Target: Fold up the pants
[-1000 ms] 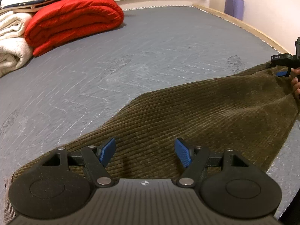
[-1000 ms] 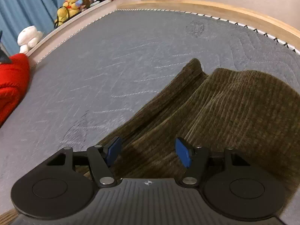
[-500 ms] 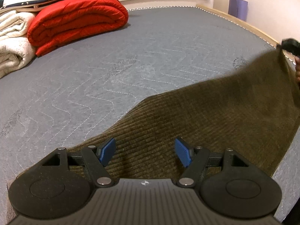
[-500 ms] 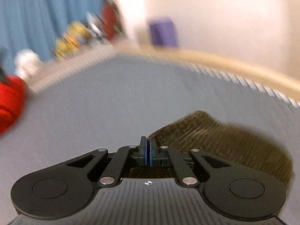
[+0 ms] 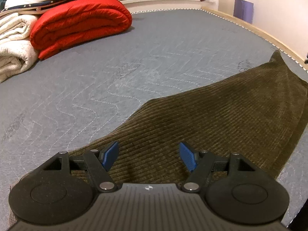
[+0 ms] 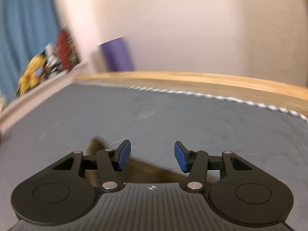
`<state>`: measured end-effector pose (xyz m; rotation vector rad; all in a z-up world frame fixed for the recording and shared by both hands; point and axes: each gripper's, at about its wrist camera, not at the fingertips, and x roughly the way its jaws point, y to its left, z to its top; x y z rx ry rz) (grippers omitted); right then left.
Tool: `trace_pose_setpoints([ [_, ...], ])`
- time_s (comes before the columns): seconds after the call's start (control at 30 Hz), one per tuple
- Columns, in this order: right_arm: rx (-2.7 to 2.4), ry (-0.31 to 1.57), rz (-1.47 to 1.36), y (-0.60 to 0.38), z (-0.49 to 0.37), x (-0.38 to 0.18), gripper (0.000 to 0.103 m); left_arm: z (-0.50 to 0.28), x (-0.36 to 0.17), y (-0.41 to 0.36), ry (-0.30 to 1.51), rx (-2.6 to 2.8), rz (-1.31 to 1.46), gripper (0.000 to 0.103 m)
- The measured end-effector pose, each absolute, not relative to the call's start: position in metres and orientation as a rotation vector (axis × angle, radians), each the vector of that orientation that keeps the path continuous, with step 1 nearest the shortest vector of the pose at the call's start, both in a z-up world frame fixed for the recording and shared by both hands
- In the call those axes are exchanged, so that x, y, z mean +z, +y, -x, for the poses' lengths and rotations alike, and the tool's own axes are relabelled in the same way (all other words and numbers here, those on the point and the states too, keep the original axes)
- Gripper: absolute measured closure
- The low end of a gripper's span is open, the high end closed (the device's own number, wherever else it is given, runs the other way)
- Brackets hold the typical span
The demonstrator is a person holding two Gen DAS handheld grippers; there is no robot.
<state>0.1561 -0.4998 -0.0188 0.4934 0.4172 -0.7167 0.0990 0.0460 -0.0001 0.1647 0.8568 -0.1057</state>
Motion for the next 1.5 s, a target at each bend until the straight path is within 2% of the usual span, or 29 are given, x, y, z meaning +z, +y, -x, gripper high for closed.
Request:
trace_pose_setpoints([
  [0.17,-0.709,0.513,-0.715,-0.541,-0.123,-0.046,0.051,-0.094,-0.001,0.043,0.855,-0.11,-0.182,0.028],
  [0.33,-0.576,0.66,-0.808,-0.527,-0.122,-0.071,0.051,-0.093,-0.004,0.041,0.855,-0.103,-0.189,0.028],
  [0.4,-0.588,0.673,-0.748,-0.517,-0.124,-0.074,0.065,-0.093,-0.005,0.042,0.856,-0.095,-0.191,0.028],
  [0.43,-0.601,0.674,-0.721,-0.51,-0.126,-0.073,0.091,-0.094,-0.006,0.043,0.858,-0.091,-0.191,0.028],
  [0.63,-0.71,0.473,-0.744,-0.503,-0.102,-0.025,0.094,-0.091,-0.002,0.049,0.846,-0.079,-0.171,0.028],
  [0.7,-0.731,0.507,-0.683,-0.5,-0.105,-0.019,0.094,-0.091,-0.001,0.05,0.847,-0.092,-0.171,0.028],
  [0.8,-0.766,0.699,-0.716,-0.512,-0.11,-0.047,0.09,-0.088,-0.005,0.049,0.871,-0.137,-0.179,0.028],
  [0.87,-0.782,0.698,-0.787,-0.517,-0.1,-0.05,0.089,-0.085,-0.01,0.046,0.897,-0.179,-0.174,0.028],
  [0.9,-0.782,0.685,-0.763,-0.513,-0.1,-0.042,0.086,-0.085,-0.012,0.045,0.912,-0.206,-0.166,0.028],
  [0.97,-0.804,0.628,-0.661,-0.496,-0.101,-0.021,0.072,-0.084,-0.017,0.042,0.934,-0.248,-0.157,0.028],
  [1.0,-0.809,0.589,-0.595,-0.486,-0.098,-0.01,0.069,-0.084,-0.019,0.038,0.943,-0.263,-0.16,0.028],
  [1.1,-0.733,0.523,-0.516,-0.474,-0.1,0.007,0.063,-0.082,-0.032,0.029,0.986,-0.298,-0.182,0.039],
  [1.17,-0.634,0.54,-0.547,-0.473,-0.102,0.005,0.06,-0.081,-0.046,0.024,1.051,-0.321,-0.201,0.061],
  [1.27,-0.473,0.668,-0.605,-0.467,-0.111,-0.012,0.052,-0.073,-0.055,0.014,1.068,-0.354,-0.294,0.063],
  [1.37,-0.454,0.876,-0.577,-0.468,-0.122,-0.043,0.05,-0.073,-0.045,0.02,1.069,-0.356,-0.247,0.064],
  [1.5,-0.474,0.865,-0.58,-0.467,-0.125,-0.043,0.051,-0.078,-0.025,0.038,0.986,-0.286,-0.197,0.061],
])
